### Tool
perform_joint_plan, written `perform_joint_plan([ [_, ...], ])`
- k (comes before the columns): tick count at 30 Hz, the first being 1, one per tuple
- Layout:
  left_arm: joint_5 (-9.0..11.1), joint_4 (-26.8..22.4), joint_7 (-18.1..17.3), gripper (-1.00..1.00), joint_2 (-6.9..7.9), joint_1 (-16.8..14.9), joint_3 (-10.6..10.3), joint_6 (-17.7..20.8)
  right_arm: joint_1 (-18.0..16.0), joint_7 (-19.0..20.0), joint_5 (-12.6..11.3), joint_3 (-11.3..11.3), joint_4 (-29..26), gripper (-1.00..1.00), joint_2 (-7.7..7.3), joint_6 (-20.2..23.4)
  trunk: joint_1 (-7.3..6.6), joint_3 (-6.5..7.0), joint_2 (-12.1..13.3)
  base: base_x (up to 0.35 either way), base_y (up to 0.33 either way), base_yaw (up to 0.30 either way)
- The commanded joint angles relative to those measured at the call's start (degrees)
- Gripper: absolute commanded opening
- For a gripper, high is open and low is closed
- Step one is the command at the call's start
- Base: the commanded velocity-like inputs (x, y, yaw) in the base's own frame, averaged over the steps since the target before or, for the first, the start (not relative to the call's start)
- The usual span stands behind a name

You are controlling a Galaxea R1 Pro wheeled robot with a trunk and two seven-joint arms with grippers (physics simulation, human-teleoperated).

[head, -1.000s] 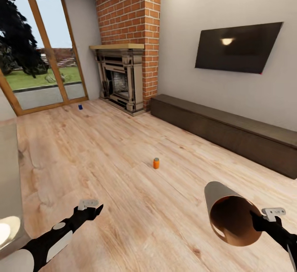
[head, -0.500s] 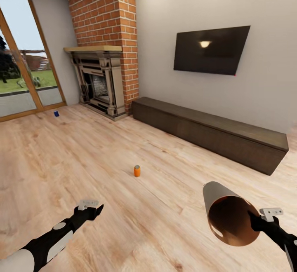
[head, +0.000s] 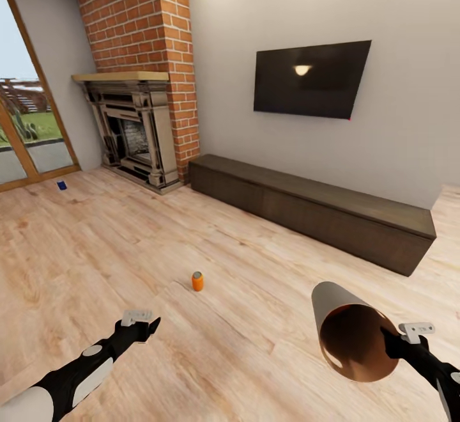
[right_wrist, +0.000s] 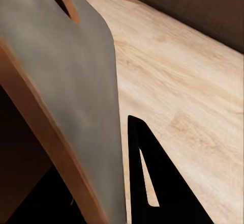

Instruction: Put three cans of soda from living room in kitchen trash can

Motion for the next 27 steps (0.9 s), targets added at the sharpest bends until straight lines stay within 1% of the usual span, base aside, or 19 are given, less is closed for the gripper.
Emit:
perform_joint_plan([
  [1, 0.01, 0.01, 0.00, 1.00, 0.00, 0.00, -0.02, 0.00, -0.04, 0.29, -0.74, -0.08, -0.07, -1.00, 0.12, 0.04, 0.00, -0.01, 0.00, 0.322, -0.001, 0.043],
  [5, 0.01, 0.01, 0.00, 1.00, 0.00, 0.00, 0.01, 0.00, -0.04, 0.05, -0.61, -0.05, -0.12, -1.00, 0.96, -0.05, 0.00, -0.11, 0.00, 0.322, 0.000, 0.126],
  [8, 0.01, 0.01, 0.00, 1.00, 0.00, 0.00, 0.02, 0.00, -0.04, -0.02, -0.57, -0.06, -0.14, -1.00, 1.25, -0.09, 0.00, -0.19, 0.00, 0.322, 0.000, 0.200],
  [15, 0.01, 0.01, 0.00, 1.00, 0.00, 0.00, 0.00, 0.00, -0.04, -0.12, -0.63, -0.22, -0.14, -1.00, 1.34, -0.06, 0.00, -0.45, 0.00, 0.322, 0.000, 0.196],
  [19, 0.02, 0.01, 0.00, 1.00, -0.13, 0.00, 0.01, 0.07, -0.04, -0.13, -0.64, -0.30, -0.14, -1.00, 1.35, -0.06, 0.00, -0.53, 0.00, 0.322, 0.000, 0.061],
  [22, 0.03, 0.01, -0.06, 1.00, -0.54, 0.00, -0.01, 0.39, -0.04, -0.07, -0.62, -0.22, -0.14, -1.00, 1.35, -0.07, 0.00, -0.55, 0.00, 0.322, 0.000, 0.017],
  [24, 0.01, 0.01, -0.27, 1.00, -0.82, -0.05, 0.01, 0.91, -0.04, 0.01, -0.59, -0.13, -0.14, -1.00, 1.35, -0.09, 0.00, -0.55, 0.00, 0.322, 0.000, 0.006],
  [26, -0.06, -0.22, -0.40, 1.00, -1.04, -0.10, -0.06, 2.59, -0.04, 0.07, -0.46, -0.08, -0.11, -1.00, 1.35, -0.10, 0.00, -0.55, 0.00, 0.322, 0.000, 0.003],
  [27, -0.06, -0.49, -0.44, 1.00, -1.24, -0.16, -0.08, 5.18, -0.04, 0.09, -0.37, -0.04, -0.09, -1.00, 1.35, -0.10, 0.00, -0.55, 0.00, 0.322, 0.000, 0.002],
])
